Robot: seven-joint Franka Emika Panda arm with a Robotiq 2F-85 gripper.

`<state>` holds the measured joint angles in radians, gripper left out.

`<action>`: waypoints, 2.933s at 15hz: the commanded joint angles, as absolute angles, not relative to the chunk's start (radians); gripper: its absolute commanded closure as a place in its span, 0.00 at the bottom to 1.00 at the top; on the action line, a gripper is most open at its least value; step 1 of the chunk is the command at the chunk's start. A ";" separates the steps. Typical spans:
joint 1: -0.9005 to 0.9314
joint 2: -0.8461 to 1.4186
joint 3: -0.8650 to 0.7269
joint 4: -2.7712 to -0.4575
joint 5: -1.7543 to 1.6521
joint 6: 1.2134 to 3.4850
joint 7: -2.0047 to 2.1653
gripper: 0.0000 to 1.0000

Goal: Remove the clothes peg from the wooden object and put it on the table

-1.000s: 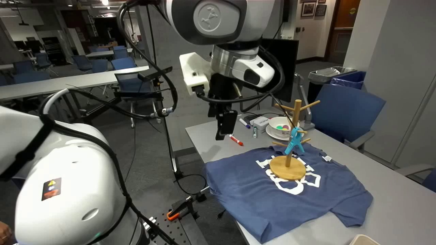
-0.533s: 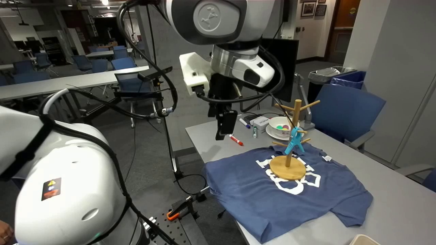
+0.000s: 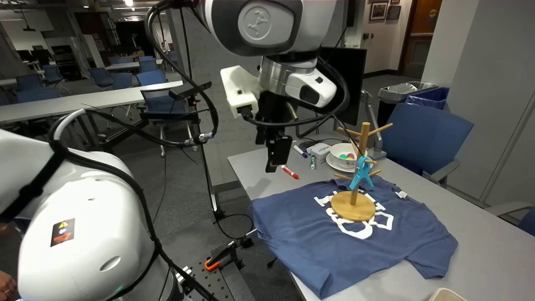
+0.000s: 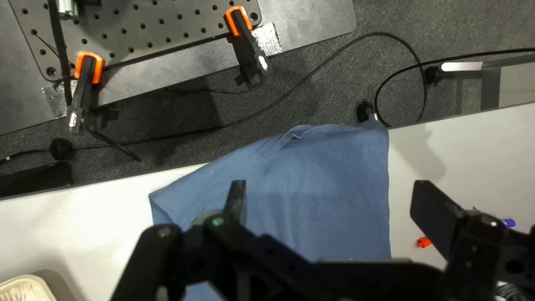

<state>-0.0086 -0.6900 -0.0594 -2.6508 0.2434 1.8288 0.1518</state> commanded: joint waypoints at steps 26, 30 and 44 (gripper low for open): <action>-0.088 -0.201 0.143 -2.732 -0.078 2.956 0.160 0.00; -0.205 -0.070 0.199 -2.684 -0.252 3.085 0.246 0.00; -0.185 0.154 0.184 -2.500 -0.448 3.118 0.399 0.00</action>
<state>-0.1848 0.1562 0.1845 -2.4993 -0.4485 3.1180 0.3992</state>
